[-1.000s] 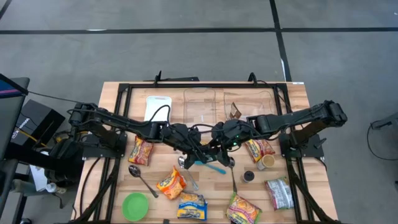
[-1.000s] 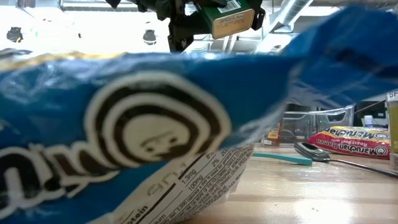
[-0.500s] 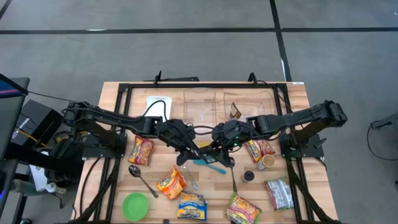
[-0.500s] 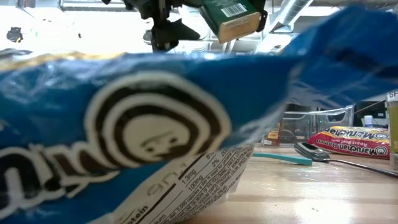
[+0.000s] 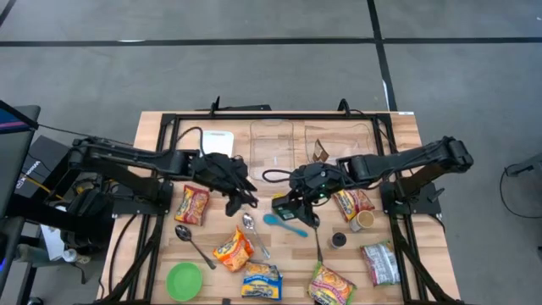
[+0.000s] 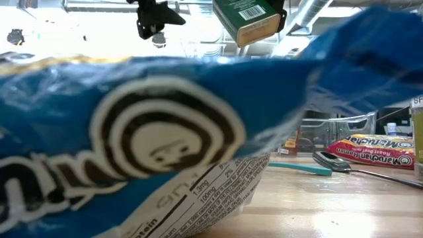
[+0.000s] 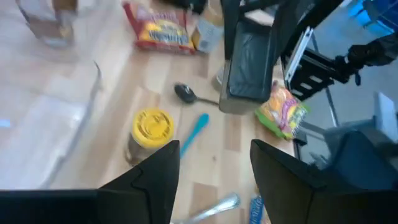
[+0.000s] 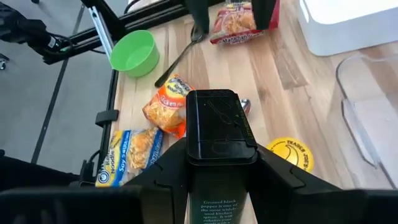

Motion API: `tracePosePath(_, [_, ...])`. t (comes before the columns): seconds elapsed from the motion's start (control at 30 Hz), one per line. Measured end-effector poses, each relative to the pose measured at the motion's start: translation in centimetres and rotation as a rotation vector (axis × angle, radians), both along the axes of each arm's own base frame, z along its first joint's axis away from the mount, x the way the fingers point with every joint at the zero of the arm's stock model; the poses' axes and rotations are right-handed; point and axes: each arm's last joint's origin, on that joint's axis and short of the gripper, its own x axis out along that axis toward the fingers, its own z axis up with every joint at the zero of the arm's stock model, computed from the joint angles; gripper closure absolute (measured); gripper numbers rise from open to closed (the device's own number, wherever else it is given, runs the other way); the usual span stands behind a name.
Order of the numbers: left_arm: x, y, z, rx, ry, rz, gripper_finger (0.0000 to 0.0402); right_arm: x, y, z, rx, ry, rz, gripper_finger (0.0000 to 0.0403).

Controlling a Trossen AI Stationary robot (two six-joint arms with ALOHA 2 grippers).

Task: Pick & Place Food Item
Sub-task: Put the black spice can into the right transparent bin

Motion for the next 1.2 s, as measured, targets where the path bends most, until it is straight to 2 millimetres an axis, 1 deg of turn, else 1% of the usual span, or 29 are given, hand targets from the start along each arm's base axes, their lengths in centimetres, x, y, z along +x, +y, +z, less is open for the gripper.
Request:
tracePosePath(0.13, [-1.7, 0.4, 1.5, 0.082, -0.041, 0.040, 0.0226, -0.5, -0.2, 1.0, -0.019, -0.036, -0.013, 0.0283])
tracePosePath(0.3, [-4.3, 1.1, 3.3, 0.176, -0.091, 0.133, 0.0240, -2.0, -0.8, 2.4, -0.078, -0.068, -0.092, 0.0283])
tracePosePath(0.43, [-6.4, 1.6, 4.5, 0.217, -0.127, 0.212, 0.0250, -3.7, -1.4, 4.1, -0.143, -0.124, -0.200, 0.0283])
tracePosePath(0.63, [-8.7, 2.0, 6.0, 0.240, -0.196, 0.294, 0.0260, -5.9, -2.5, 5.8, -0.249, -0.177, -0.412, 0.0277])
tracePosePath(0.73, [-9.4, 2.1, 6.4, 0.236, -0.222, 0.304, 0.0263, -6.8, -3.0, 6.2, -0.301, -0.187, -0.522, 0.0272])
tracePosePath(0.93, [-10.5, 2.3, 7.1, 0.225, -0.264, 0.310, 0.0265, -8.4, -3.7, 6.9, -0.379, -0.199, -0.670, 0.0283])
tracePosePath(1.2, [-10.8, 2.3, 7.3, 0.219, -0.283, 0.313, 0.0265, -11.1, -5.4, 6.7, -0.406, -0.116, -0.860, 0.0281])
